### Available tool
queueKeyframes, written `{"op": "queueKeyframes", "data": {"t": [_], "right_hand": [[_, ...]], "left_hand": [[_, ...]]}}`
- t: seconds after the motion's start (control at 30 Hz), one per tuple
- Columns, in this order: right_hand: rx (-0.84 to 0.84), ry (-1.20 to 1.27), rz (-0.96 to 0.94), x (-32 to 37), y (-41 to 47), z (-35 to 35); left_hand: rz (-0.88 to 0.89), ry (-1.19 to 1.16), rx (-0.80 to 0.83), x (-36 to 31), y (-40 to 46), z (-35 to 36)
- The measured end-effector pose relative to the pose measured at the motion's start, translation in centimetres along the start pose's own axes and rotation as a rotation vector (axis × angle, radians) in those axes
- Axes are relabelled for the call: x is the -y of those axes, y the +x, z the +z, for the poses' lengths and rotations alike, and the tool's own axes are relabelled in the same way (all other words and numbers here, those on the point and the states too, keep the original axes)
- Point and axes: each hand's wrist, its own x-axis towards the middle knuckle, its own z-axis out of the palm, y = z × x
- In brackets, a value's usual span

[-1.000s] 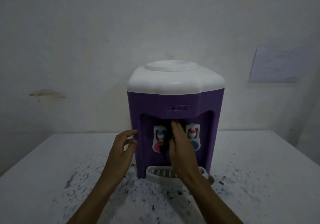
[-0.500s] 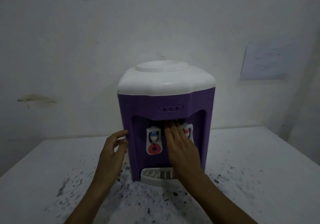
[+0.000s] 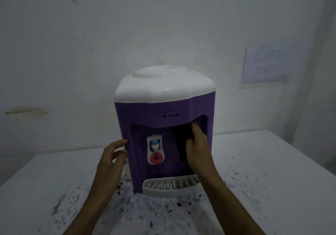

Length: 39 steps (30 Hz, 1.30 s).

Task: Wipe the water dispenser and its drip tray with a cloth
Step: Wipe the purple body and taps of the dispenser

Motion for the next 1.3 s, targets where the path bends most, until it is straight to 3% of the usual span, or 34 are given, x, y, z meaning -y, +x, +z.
{"op": "queueKeyframes", "data": {"t": [0.13,0.3,0.5,0.67,0.83,1.03,1.2,1.3], "right_hand": [[0.018,0.235,0.306,1.3,0.1,-0.5],[-0.022,0.32,0.345,2.4,-0.6,-0.4],[-0.315,0.572,0.527,1.6,-1.8,1.4],[-0.171,1.029,0.816,2.7,-2.7,1.4],[-0.004,1.294,0.842,3.6,-1.4,1.4],[0.041,1.391,0.783,3.9,-1.2,3.1],[0.097,1.461,0.792,3.9,-1.0,2.0],[0.017,1.459,0.723,3.1,-0.9,1.2]], "left_hand": [[-0.009,-0.004,-0.006,0.1,0.1,0.1],[0.009,0.014,0.001,0.1,0.1,0.0],[-0.007,0.014,0.016,0.0,0.1,0.0],[-0.02,0.013,0.023,0.1,-0.1,-0.1],[0.027,0.028,-0.007,0.0,-0.1,0.1],[0.356,0.18,-0.131,-2.0,-1.2,1.3],[0.694,0.57,0.005,-3.2,-1.5,3.4],[0.789,0.767,0.077,-3.4,-0.8,4.6]]}}
